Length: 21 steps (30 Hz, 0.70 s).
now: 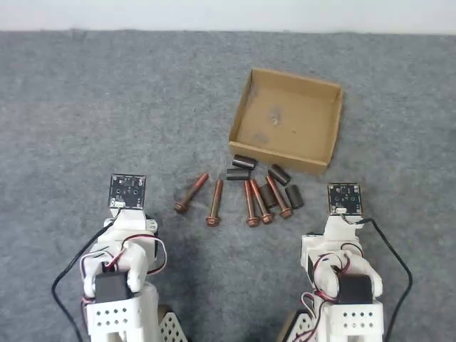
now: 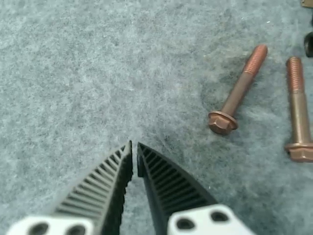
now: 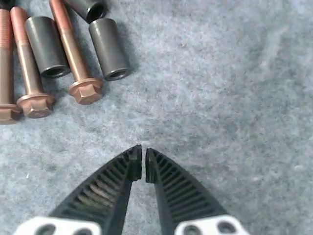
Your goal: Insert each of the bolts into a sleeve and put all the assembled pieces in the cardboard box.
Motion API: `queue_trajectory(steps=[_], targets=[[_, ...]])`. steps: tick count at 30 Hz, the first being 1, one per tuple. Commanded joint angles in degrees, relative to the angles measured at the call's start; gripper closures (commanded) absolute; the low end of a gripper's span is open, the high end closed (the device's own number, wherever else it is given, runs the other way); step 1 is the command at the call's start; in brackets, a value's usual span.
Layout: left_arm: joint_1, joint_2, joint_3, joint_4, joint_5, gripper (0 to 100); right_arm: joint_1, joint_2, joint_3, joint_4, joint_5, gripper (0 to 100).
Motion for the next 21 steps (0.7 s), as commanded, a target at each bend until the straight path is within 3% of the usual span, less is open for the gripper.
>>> queue_trajectory(steps=[1,10,21], targets=[[-0.1,0.3,-0.7,0.4,-0.1,99,0.0,-0.9,1.1,-0.3,0.5,99.0],[-0.1,0.3,-0.9,-0.1,-0.1,99,0.6,-1.0,0.5,-8.1,0.7,98.9],[-0.2,0.3,-3.2,-9.8,-0.1,99,0.1,-1.0,1.1,-21.8,0.8,98.9]])
